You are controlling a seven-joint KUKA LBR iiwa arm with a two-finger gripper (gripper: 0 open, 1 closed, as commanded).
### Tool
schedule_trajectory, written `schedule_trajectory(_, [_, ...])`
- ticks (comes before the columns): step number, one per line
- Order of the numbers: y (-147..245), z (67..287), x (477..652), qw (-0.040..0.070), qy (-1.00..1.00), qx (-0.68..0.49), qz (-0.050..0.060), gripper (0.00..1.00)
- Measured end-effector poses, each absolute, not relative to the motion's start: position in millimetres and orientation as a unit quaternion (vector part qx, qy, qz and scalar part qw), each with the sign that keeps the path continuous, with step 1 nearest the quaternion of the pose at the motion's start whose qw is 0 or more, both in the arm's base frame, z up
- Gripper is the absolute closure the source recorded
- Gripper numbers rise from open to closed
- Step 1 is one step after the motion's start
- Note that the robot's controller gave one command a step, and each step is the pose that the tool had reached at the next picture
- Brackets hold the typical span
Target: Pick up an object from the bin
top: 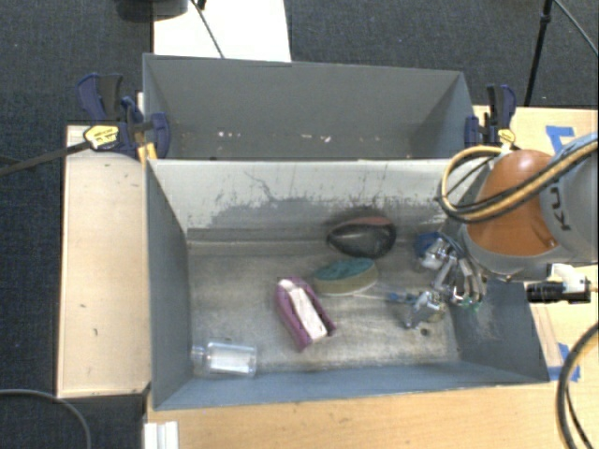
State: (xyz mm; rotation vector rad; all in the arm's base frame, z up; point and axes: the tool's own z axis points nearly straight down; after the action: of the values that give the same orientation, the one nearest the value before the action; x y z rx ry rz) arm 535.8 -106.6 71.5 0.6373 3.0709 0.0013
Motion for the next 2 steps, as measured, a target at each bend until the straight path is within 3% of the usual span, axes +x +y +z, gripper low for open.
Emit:
schedule_trajectory(1, [-107.7, 74.6, 538.6, 0.008, 0.980, 0.201, 0.000, 1.00])
schedule_trajectory(2, [-118.2, 177.5, 546.1, 0.005, 0.996, 0.087, -0.001, 1.00])
